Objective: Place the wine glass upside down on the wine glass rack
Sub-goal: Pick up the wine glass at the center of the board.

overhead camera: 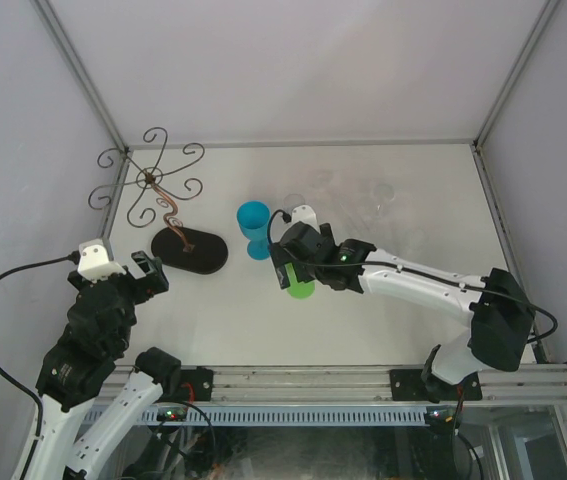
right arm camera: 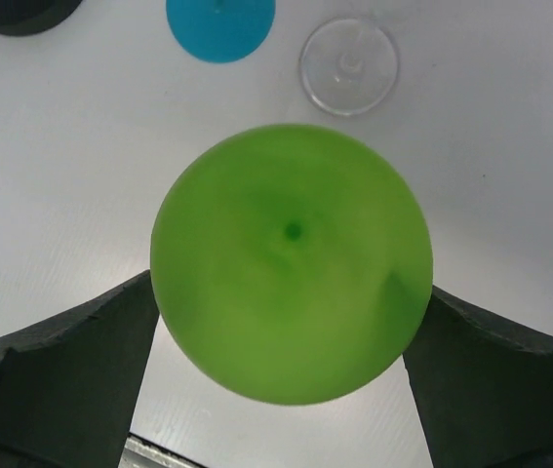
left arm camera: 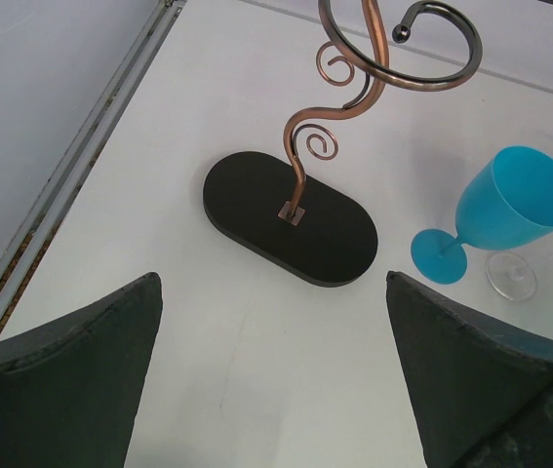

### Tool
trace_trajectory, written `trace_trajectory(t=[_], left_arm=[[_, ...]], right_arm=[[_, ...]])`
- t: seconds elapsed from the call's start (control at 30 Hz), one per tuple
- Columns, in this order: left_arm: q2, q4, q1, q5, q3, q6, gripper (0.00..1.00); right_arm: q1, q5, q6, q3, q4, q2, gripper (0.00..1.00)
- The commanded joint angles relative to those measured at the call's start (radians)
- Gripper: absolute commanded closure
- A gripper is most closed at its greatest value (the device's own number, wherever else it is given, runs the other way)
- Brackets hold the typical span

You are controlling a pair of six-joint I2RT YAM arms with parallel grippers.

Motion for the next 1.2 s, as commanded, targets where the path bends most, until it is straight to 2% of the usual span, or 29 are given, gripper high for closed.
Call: trace_trajectory(t=[0.0, 0.33, 0.57, 0.67, 0.73, 1.0, 1.17], left_arm=[[0.004, 0.016, 0.006, -0.009, 0.014, 0.000, 0.00], [-0.002, 0.016, 0.004, -0.033, 0.011, -0.009, 0.00], [-0.019, 0.028, 0.005, -0.035, 0.005, -0.043, 0.00], [-0.044, 0.058, 0.005, -0.025, -0.033, -0.061, 0.00], [-0.052, 0.066, 0.004, -0.001, -0.029, -0.046, 0.00], [-0.046, 0.074, 0.005, 0.130, 0.015, -0.012, 0.00], [0.012, 0.049, 0.003, 0.202, 0.019, -0.085, 0.00]], right_arm=[[-0.028, 0.020, 0.005, 0.023, 0.093, 0.010, 0.00], [-0.045, 0.010, -0.015, 0.033, 0.107, 0.056, 0.01], [-0.036, 0.050, -0.015, 0.035, 0.076, 0.049, 0.15], [-0.019, 0.069, -0.017, 0.035, 0.065, 0.024, 0.25], [-0.010, 0.076, -0.021, 0.034, 0.055, 0.003, 0.28], [0.007, 0.073, -0.005, -0.011, 0.033, -0.151, 0.29], [0.009, 0.035, 0.009, -0.046, 0.039, -0.261, 0.29]])
